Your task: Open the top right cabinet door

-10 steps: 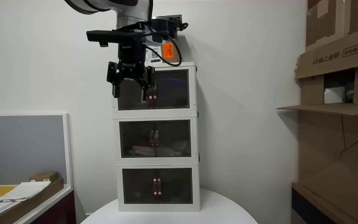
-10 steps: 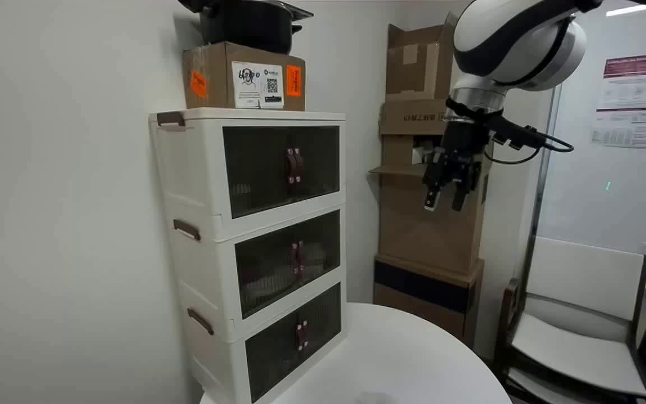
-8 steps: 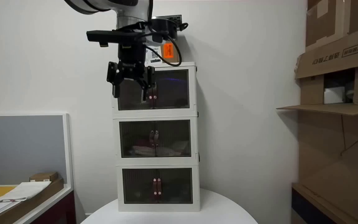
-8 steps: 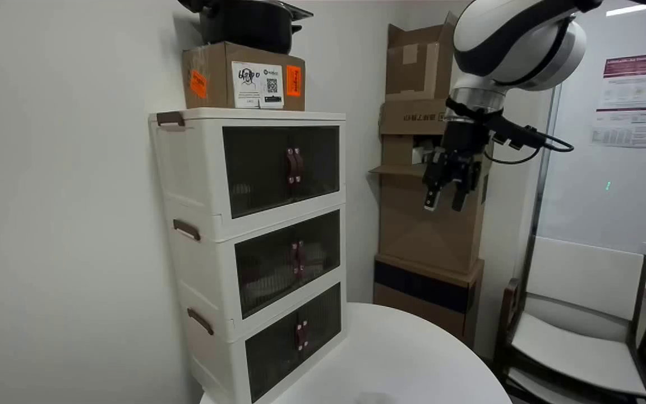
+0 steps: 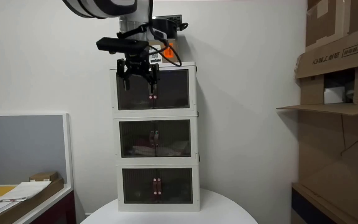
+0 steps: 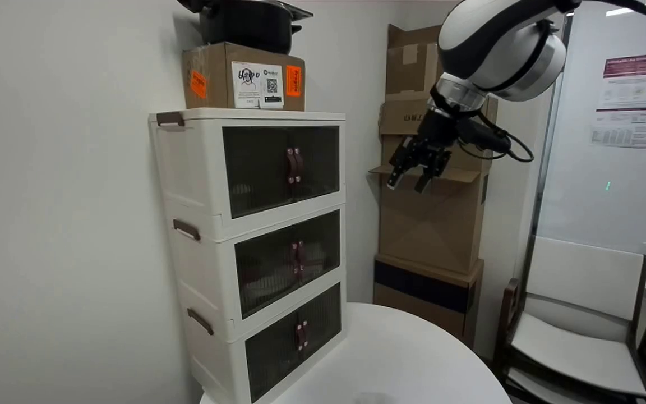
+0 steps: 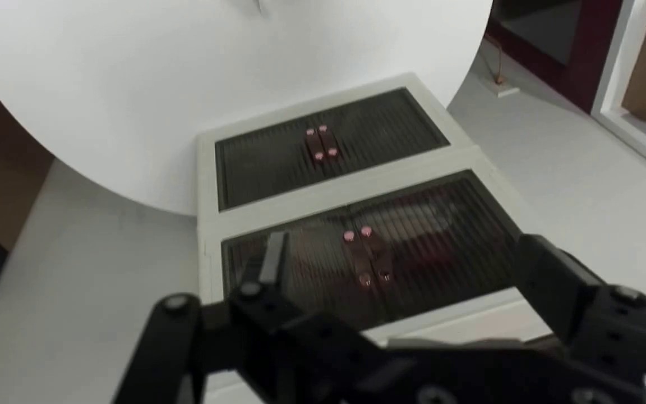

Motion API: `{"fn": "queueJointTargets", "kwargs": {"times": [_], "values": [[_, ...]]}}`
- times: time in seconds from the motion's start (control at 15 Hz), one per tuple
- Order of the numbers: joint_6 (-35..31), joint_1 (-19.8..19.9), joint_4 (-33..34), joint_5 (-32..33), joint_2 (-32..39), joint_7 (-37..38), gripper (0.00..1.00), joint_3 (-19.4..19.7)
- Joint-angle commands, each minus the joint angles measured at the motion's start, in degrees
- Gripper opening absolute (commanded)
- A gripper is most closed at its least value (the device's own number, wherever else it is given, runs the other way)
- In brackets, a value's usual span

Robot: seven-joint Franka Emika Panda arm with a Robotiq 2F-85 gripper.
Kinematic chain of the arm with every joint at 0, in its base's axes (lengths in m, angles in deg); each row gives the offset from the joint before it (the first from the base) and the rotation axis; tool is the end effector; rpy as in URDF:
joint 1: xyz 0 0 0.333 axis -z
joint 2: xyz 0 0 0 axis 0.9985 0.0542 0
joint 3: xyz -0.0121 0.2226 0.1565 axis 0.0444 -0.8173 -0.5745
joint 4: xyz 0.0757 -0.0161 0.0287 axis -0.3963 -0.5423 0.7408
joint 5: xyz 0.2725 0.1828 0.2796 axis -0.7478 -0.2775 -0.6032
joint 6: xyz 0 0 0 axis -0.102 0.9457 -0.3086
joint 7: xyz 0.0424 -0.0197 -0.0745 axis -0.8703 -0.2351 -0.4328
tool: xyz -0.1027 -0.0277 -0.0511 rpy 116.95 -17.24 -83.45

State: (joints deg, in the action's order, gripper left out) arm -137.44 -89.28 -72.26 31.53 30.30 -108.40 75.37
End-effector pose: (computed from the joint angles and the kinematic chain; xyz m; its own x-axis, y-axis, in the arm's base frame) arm 0.5120 -0.0666 0.5036 0.9176 0.0441 0.3950 0.1271 -0.9742 -0.1863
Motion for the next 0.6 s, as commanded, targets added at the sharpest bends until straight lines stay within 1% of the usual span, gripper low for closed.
{"fn": "queueJointTargets", "kwargs": {"times": [0.0,0.13,0.33,0.4,0.47,0.53], "values": [[-11.79,-4.63,5.4,-8.03,8.04,-7.61,1.0,0.54],[-16.94,-7.37,9.1,-12.78,12.33,-13.64,1.0,0.87],[-22.15,-10.02,16.57,-23.15,19.43,-24.82,1.0,0.67],[-22.52,-10.06,19.59,-27.44,21.67,-29.09,1.0,0.13],[-22.54,-11.98,22.58,-31.36,23.94,-33.65,1.0,1.69],[-21.28,-12.06,25.83,-35.66,26.03,-38.22,1.0,1.69]]}}
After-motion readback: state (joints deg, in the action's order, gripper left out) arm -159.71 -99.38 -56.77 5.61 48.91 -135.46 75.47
